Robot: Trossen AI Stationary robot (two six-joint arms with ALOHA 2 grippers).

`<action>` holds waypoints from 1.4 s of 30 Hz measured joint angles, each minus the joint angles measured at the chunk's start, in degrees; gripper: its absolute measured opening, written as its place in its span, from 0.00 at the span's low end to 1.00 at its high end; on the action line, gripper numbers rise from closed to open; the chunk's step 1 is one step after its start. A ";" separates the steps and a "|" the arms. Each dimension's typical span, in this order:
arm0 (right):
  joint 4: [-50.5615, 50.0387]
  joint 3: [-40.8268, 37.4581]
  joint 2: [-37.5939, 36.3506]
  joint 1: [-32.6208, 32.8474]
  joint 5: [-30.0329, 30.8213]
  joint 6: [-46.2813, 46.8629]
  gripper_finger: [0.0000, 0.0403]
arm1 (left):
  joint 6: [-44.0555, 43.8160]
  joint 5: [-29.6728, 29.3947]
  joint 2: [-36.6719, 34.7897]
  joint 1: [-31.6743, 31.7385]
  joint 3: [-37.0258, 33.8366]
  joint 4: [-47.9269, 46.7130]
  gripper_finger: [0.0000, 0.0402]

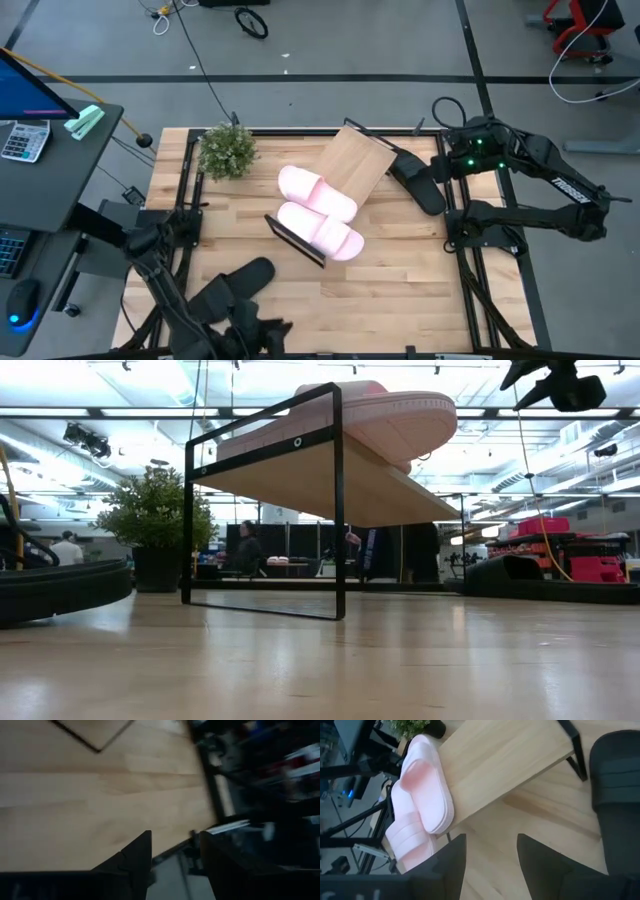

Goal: Pick and place slides into the shelf
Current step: Put the top black slipper on the shelf

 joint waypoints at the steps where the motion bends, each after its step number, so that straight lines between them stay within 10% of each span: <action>1: 0.00 0.00 0.00 0.61 0.03 0.38 0.45 | 0.05 -1.81 0.66 -0.54 -0.01 1.46 0.42; 15: 0.02 0.00 0.02 9.89 3.23 5.52 0.45 | 1.86 -33.68 5.33 -11.89 -0.04 8.29 0.20; 24: 0.04 0.00 0.28 12.58 5.69 7.99 0.45 | -0.13 -27.65 2.08 -11.47 -0.03 -1.31 0.02; 42: -8.33 0.04 1.93 12.48 19.63 10.76 0.45 | 2.21 -19.73 -4.46 -2.21 0.00 -12.57 0.03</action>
